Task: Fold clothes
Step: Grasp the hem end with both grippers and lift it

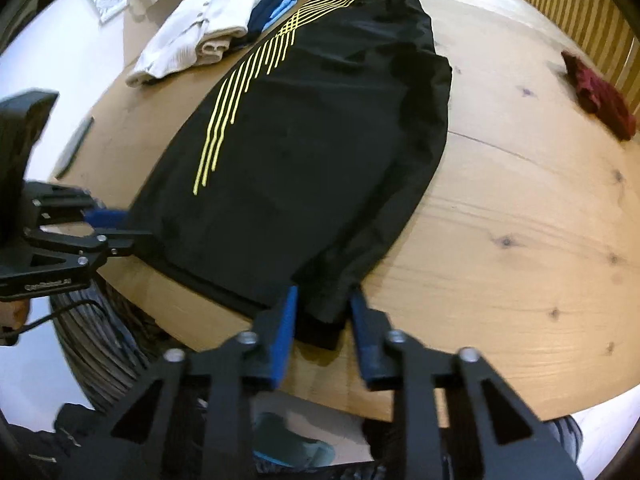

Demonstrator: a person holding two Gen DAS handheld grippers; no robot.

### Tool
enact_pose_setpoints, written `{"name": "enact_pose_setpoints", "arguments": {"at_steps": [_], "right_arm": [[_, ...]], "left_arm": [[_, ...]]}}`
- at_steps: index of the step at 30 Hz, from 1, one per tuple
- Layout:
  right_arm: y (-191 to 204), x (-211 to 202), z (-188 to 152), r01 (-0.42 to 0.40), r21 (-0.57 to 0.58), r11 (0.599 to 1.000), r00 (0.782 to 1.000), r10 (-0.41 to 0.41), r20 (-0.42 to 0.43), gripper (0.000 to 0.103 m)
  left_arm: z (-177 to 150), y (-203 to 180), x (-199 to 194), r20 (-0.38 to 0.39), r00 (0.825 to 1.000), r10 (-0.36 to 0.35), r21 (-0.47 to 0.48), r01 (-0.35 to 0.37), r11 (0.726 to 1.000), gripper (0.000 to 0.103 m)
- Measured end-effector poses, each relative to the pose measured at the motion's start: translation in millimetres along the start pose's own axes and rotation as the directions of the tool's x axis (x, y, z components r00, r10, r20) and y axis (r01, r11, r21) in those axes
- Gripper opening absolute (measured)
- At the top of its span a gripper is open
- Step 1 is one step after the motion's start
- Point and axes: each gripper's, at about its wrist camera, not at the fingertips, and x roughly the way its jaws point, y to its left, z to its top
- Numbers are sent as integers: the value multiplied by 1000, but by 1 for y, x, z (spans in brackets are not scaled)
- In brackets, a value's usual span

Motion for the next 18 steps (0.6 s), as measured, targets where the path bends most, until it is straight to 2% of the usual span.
{"name": "enact_pose_setpoints", "arguments": {"at_steps": [1,5,10,14,16,18], "right_arm": [[-5,0,0,-22,18,1000,1000,22,2,11],[-19,0,-1,-111,73,991,994,110,13,8],[-41,-7,-4,-238,181,954,971,236,34,8],[-52,-30,-8,-334,228,915,942,317,106,8],[-56,-46,-8,-371,237,898,927,342,153,8],[-59,-66,-8,-423,237,875,902,381,203,8]], "left_arm": [[0,1,0,2,1000,-25,-10,25,1000,8],[0,8,1,29,995,-100,-46,101,994,6],[-1,11,-11,121,965,-234,-111,247,963,4],[-4,17,-36,209,921,-328,-126,358,925,4],[-7,16,-47,262,889,-376,-134,420,898,4],[-7,18,-66,324,840,-435,-129,495,859,4]]}}
